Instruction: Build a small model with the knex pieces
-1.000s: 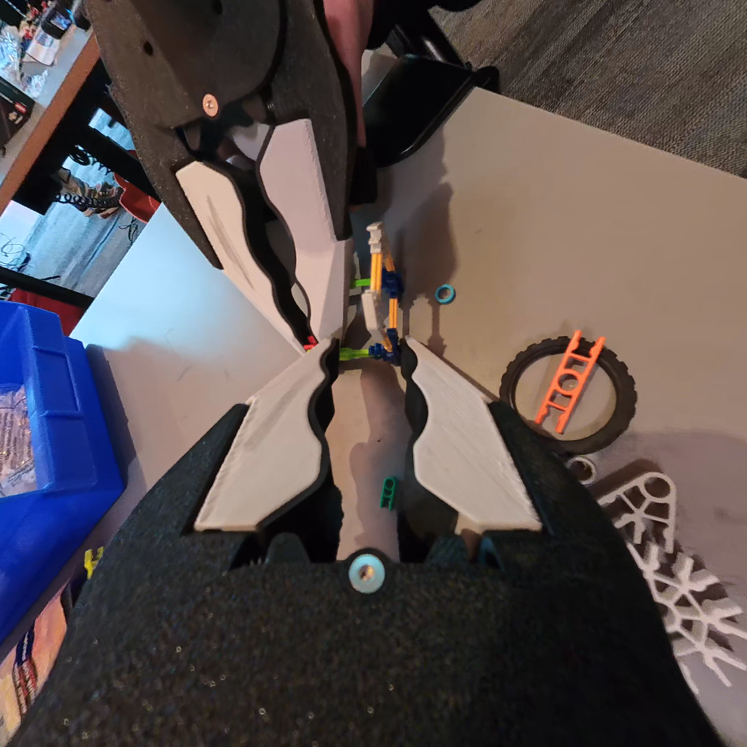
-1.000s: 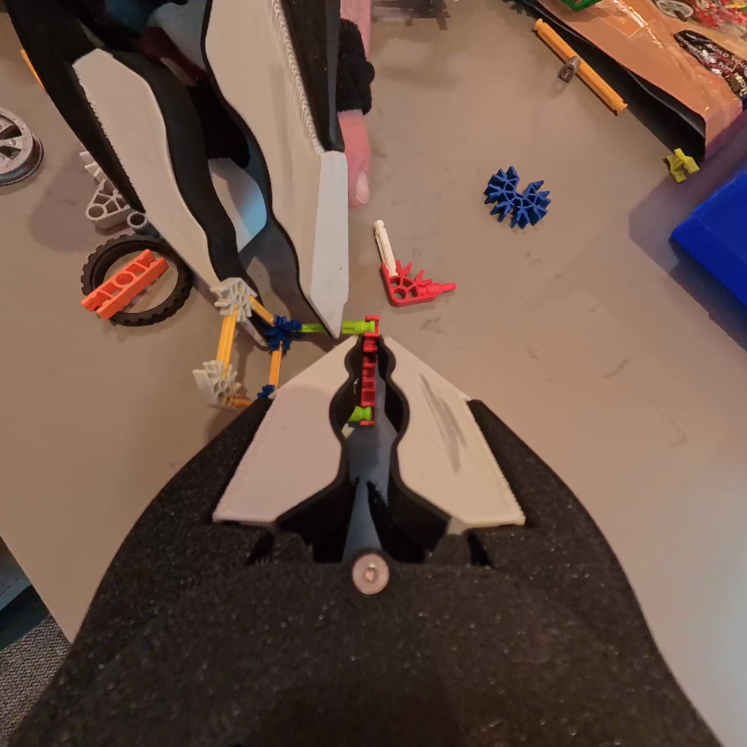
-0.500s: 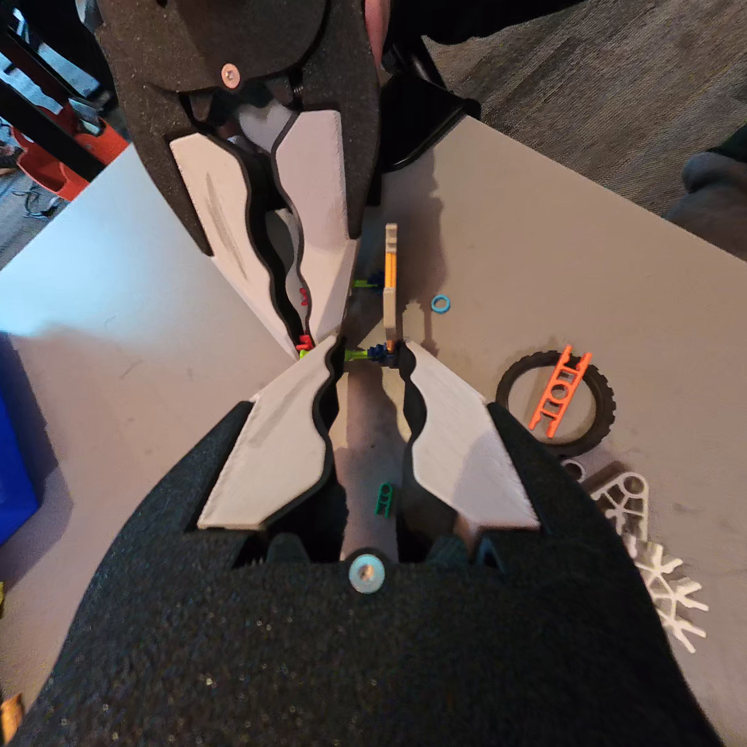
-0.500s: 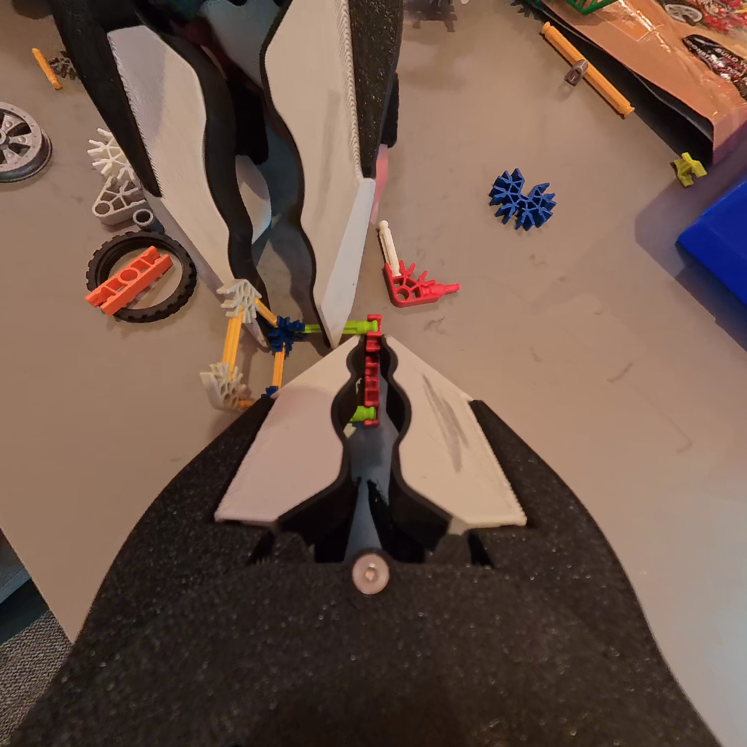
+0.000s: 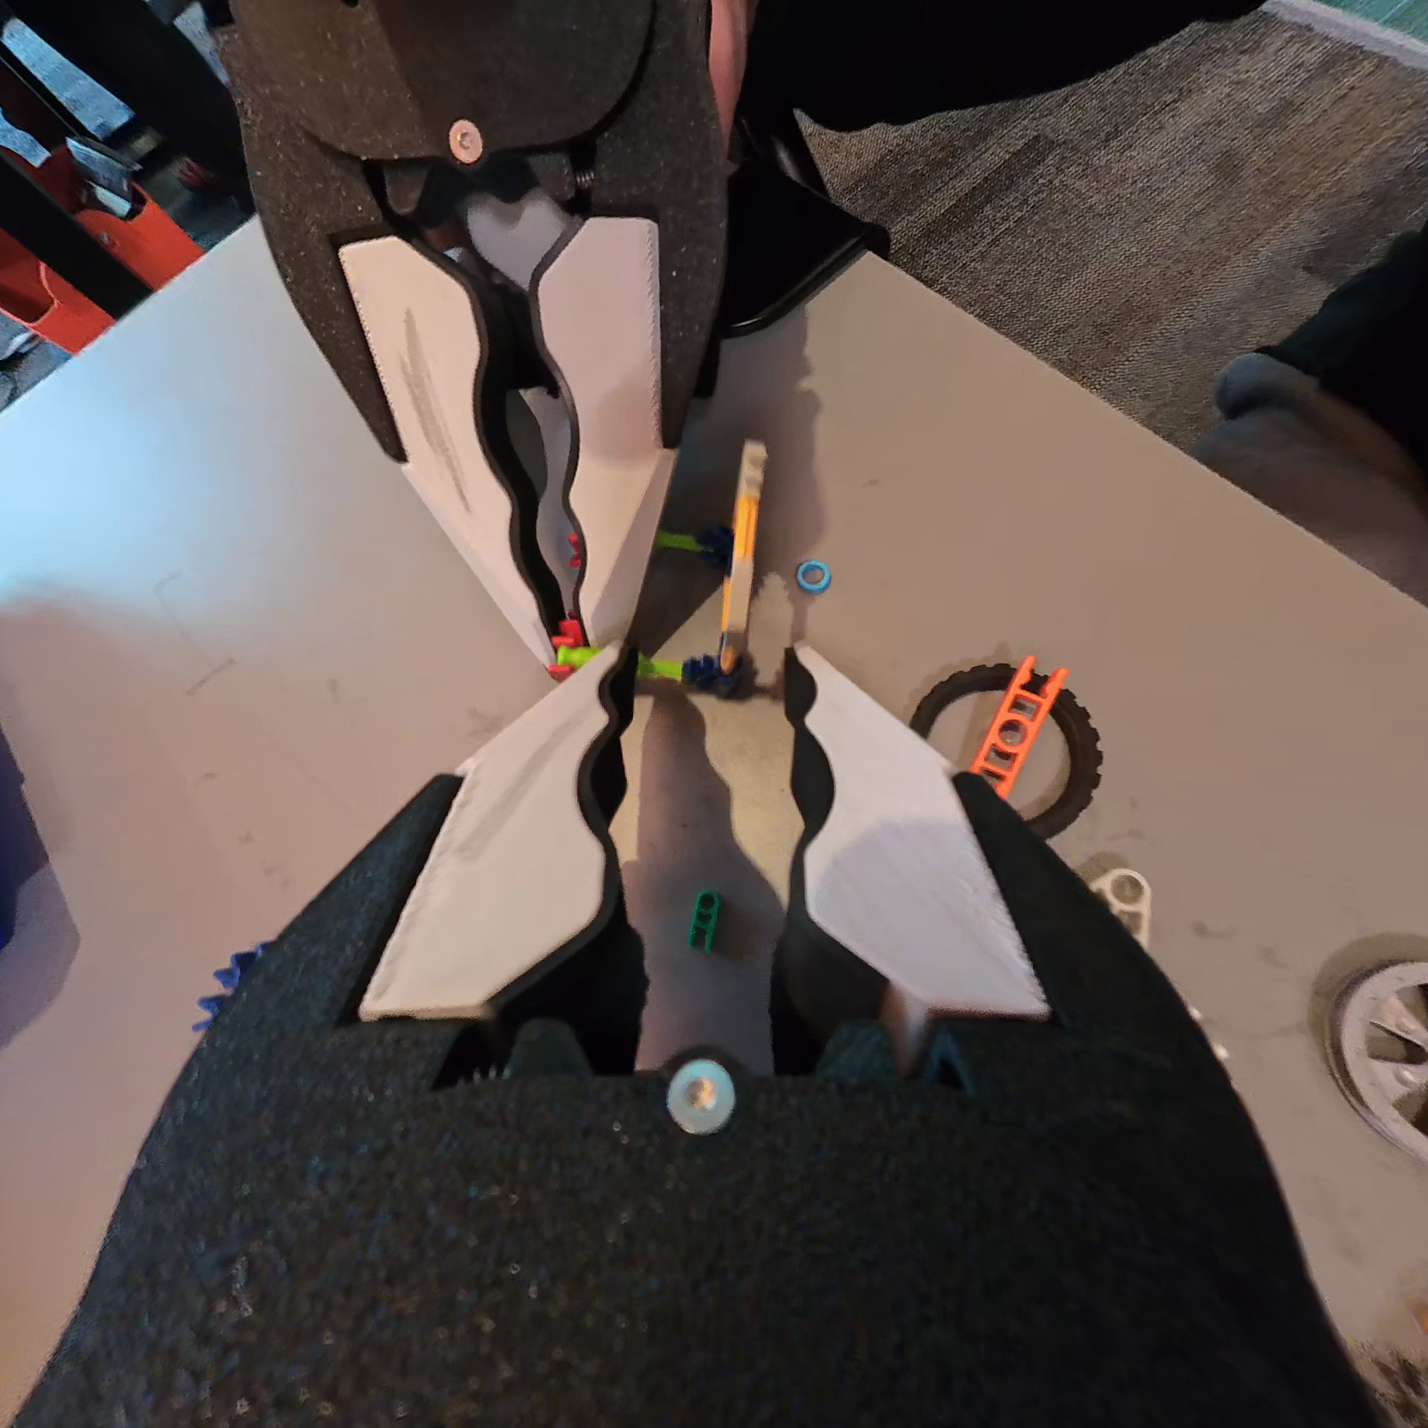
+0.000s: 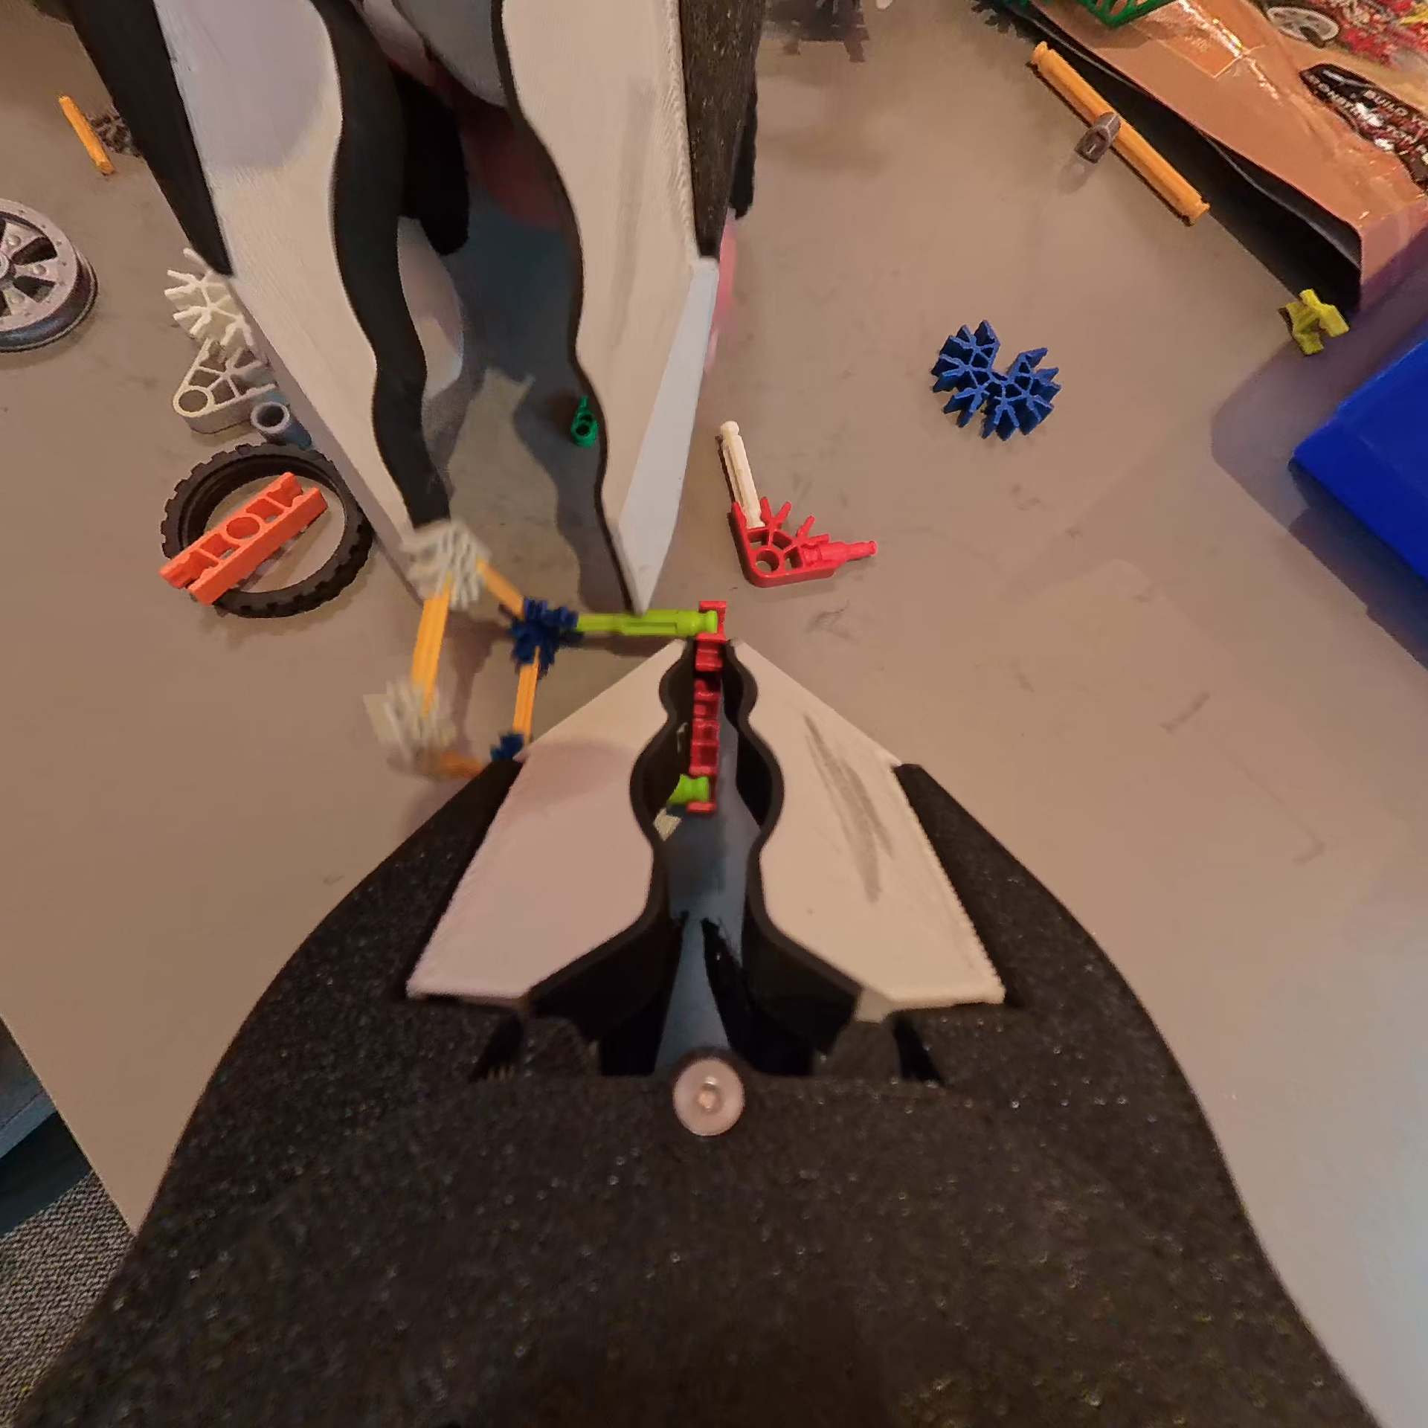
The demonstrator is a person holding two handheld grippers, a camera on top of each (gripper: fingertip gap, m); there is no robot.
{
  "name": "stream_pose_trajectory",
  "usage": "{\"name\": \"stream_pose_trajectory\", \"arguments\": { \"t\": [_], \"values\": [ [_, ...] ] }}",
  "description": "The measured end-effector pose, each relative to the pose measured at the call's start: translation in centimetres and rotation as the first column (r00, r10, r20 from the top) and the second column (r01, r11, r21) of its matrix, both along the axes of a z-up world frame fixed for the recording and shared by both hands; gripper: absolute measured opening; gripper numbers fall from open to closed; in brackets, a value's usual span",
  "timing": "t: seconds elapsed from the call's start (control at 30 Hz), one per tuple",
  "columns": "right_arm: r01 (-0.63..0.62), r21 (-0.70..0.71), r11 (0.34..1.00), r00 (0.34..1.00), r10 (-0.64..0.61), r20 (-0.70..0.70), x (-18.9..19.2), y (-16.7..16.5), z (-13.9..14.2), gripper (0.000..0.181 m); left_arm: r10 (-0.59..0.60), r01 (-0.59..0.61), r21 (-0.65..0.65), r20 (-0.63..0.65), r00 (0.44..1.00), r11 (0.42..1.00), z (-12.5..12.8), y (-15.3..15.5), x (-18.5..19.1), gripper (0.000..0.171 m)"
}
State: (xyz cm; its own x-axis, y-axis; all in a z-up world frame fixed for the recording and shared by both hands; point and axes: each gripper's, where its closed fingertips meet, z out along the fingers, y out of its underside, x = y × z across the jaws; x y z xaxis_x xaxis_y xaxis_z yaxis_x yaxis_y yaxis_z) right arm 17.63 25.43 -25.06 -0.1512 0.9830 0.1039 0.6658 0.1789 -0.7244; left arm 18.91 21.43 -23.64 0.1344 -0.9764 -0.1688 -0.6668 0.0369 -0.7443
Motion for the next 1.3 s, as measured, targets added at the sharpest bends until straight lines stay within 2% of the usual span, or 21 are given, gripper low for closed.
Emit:
{"name": "stream_pose_trajectory", "arguments": {
  "t": [0.07,0.13,0.23,0.3,0.4,0.47,0.57,0.67,1.03,1.2,1.3],
  "values": [
    [0.001,-0.002,1.0,1.0,-0.001,0.0,0.0,0.0,0.0,0.006,0.031,-0.031,-0.008,-0.024,0.999,0.999,0.0,0.3,-1.0,0.044],
    [0.001,-0.007,1.0,1.0,-0.001,0.0,0.0,0.0,0.0,0.006,0.046,-0.046,-0.032,-0.016,0.999,0.998,0.2,0.3,-1.7,0.043],
    [0.001,-0.006,1.0,1.0,-0.001,0.0,0.0,0.0,0.0,0.006,0.142,-0.142,0.002,-0.006,0.99,0.99,1.0,1.9,-2.5,0.031],
    [0.001,-0.005,1.0,1.0,-0.001,0.0,0.0,0.0,0.0,0.006,0.17,-0.17,-0.023,0.034,0.985,0.985,1.6,2.4,-2.0,0.031],
    [0.0,-0.002,1.0,1.0,0.0,-0.001,0.0,0.0,0.0,0.006,0.237,-0.236,-0.045,0.024,0.971,0.971,1.1,3.8,-1.6,0.024],
    [0.0,-0.001,1.0,1.0,0.0,-0.001,0.0,0.0,0.0,0.006,0.272,-0.267,-0.087,0.052,0.961,0.96,1.2,4.4,-1.2,0.015],
    [0.0,-0.004,1.0,1.0,0.0,0.0,0.0,0.0,0.0,0.006,0.275,-0.274,-0.088,0.001,0.962,0.958,0.5,4.5,-1.2,0.017],
    [-0.002,-0.004,1.0,1.0,0.002,0.0,0.0,-0.1,0.0,0.006,0.279,-0.276,-0.094,0.02,0.96,0.957,0.8,4.7,-1.1,0.009],
    [-0.004,-0.006,1.0,1.0,0.004,0.0,0.0,-0.1,0.0,0.006,0.247,-0.248,-0.131,-0.026,0.969,0.96,0.6,4.0,-0.7,0.006],
    [-0.003,0.001,1.0,1.0,0.003,0.0,0.0,-0.1,0.0,0.006,0.305,-0.314,-0.173,-0.076,0.949,0.934,0.5,4.1,-0.8,0.006],
    [-0.003,0.004,1.0,1.0,0.003,0.0,0.0,-0.1,0.0,0.006,0.333,-0.346,-0.208,-0.094,0.938,0.915,0.4,3.9,-0.6,0.001]
  ]
}}
